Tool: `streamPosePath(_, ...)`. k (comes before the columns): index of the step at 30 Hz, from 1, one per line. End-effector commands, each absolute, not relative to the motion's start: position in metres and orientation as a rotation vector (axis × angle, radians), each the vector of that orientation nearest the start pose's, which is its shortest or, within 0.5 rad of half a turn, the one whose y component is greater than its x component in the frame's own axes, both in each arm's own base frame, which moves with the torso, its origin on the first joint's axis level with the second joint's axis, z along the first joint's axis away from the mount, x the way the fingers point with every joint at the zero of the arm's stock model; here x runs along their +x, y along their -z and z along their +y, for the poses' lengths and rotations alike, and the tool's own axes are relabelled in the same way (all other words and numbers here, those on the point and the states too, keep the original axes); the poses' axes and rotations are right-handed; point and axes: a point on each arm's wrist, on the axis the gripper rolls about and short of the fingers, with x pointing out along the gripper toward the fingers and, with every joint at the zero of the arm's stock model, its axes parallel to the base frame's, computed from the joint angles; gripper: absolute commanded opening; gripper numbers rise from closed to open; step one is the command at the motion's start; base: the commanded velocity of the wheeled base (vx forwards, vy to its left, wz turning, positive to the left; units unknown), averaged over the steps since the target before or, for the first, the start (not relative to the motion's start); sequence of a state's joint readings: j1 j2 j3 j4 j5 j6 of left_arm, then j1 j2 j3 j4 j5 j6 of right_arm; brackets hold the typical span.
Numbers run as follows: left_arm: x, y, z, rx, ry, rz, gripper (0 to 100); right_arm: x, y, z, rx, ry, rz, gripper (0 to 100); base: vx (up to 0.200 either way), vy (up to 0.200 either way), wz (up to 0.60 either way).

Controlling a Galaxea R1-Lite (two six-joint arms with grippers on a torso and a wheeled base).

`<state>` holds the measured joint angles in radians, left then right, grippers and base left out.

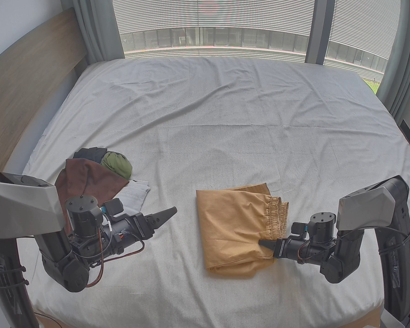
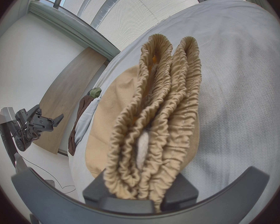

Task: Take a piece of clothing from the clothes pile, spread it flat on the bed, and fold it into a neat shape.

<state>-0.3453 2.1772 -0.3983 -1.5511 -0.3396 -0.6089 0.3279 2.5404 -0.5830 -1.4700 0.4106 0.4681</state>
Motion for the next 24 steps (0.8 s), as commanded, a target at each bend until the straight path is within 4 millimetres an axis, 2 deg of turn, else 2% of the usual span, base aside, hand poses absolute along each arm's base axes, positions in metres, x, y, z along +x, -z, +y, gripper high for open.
streamPosePath(1,0.287,-0.039,-0.111,-0.582,0.592,0.424,100,0.318,0.061,0.118,0.473,-0.604,0.643,0,0.000,0.000,0.00)
streamPosePath(9,0.289,-0.043,-0.105,-0.587,0.578,0.407,100,0.316,0.018,0.137,0.533,-0.689,0.537,0,0.000,0.000,0.00)
streamPosePath(18,0.289,-0.046,-0.104,-0.588,0.580,0.396,100,0.314,-0.008,0.142,0.531,-0.748,0.465,0,0.000,0.000,0.00)
streamPosePath(24,0.290,-0.048,-0.102,-0.589,0.576,0.384,100,0.310,-0.036,0.149,0.531,-0.843,0.404,0,0.000,0.000,0.00)
